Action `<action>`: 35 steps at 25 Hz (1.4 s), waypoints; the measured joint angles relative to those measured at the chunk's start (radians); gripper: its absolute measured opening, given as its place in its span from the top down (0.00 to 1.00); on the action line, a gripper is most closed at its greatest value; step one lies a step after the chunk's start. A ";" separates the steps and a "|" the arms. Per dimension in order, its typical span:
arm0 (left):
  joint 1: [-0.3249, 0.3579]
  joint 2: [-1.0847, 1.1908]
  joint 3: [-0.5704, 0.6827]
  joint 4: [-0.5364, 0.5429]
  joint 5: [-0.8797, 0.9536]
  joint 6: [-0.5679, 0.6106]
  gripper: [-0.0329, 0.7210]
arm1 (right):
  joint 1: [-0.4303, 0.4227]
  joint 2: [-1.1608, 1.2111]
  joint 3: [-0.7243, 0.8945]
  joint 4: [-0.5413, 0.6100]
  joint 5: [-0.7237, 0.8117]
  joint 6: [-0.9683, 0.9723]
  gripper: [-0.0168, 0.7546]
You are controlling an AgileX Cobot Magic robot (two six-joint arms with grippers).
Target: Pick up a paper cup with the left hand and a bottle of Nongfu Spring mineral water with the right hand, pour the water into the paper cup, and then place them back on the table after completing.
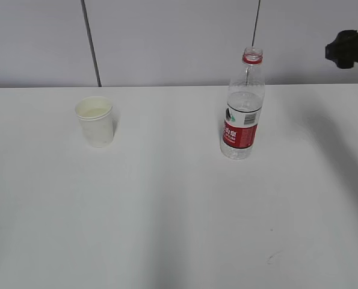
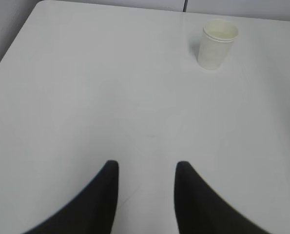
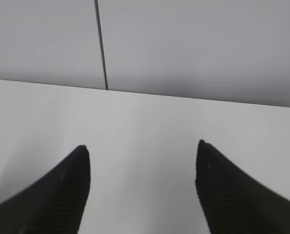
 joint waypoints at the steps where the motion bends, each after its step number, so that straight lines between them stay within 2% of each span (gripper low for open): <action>1: 0.000 0.000 0.000 0.000 0.000 0.000 0.63 | 0.000 -0.025 0.020 0.015 0.021 -0.021 0.33; 4: 0.000 0.000 0.000 0.000 0.000 0.000 0.63 | 0.000 -0.099 0.095 0.097 0.087 -0.109 0.33; 7: 0.000 0.000 0.000 0.000 0.000 0.000 0.63 | 0.000 -0.180 0.165 0.247 0.126 -0.247 0.33; 9: 0.000 0.000 0.000 0.000 0.000 0.000 0.63 | 0.010 -0.235 0.202 0.373 0.154 -0.381 0.33; 11: 0.000 0.000 0.000 0.000 0.000 0.000 0.63 | 0.034 -0.295 0.231 0.547 0.208 -0.541 0.33; 15: 0.000 0.000 0.000 0.000 0.000 0.000 0.63 | 0.118 -0.390 0.244 0.896 0.416 -0.918 0.33; 18: 0.000 0.000 0.000 0.000 0.000 0.001 0.63 | 0.182 -0.453 0.244 1.075 0.546 -1.080 0.33; 22: 0.000 0.000 0.000 0.000 0.000 0.001 0.63 | 0.229 -0.552 0.244 1.243 0.654 -1.195 0.33; 28: 0.000 0.000 0.000 0.000 0.000 0.001 0.63 | 0.236 -0.716 0.244 1.488 0.805 -1.424 0.33; 35: 0.000 0.000 0.000 0.000 0.000 0.001 0.63 | 0.236 -0.897 0.244 1.591 1.024 -1.545 0.33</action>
